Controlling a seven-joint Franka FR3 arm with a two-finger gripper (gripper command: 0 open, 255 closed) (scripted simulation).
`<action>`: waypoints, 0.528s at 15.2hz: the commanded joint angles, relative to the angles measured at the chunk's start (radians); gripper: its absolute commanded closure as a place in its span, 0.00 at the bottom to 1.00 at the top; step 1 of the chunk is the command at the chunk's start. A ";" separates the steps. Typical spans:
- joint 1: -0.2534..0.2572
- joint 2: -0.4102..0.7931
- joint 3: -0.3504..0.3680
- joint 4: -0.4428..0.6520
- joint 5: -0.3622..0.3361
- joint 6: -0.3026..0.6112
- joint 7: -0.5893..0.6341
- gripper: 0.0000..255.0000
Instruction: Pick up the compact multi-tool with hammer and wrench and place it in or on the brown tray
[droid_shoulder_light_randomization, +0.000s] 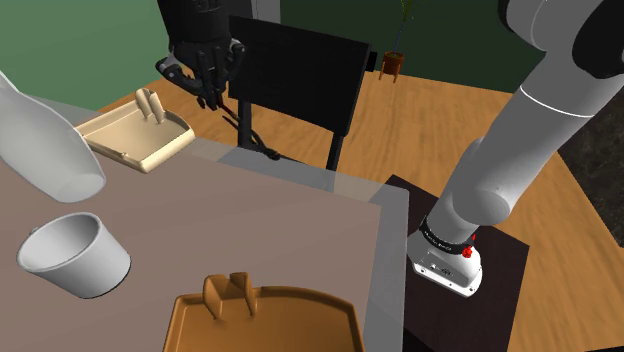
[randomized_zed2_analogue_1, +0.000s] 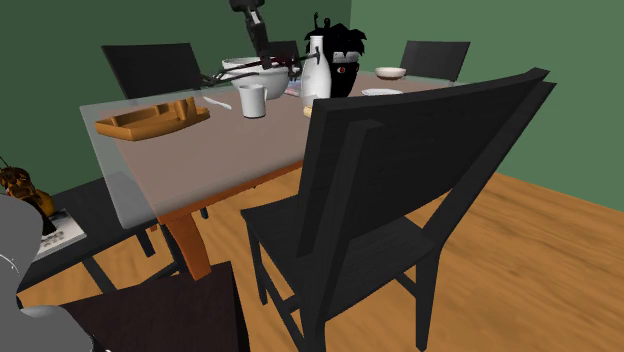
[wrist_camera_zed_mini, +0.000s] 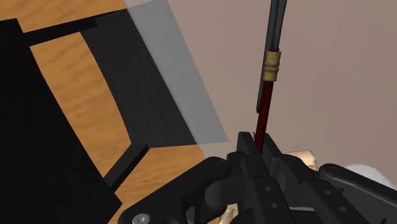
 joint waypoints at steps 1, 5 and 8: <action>-0.001 0.004 0.000 0.028 -0.002 -0.025 -0.005 1.00; 0.020 -0.004 0.024 0.052 0.000 -0.063 0.033 1.00; 0.049 -0.020 0.059 0.053 0.008 -0.088 0.095 1.00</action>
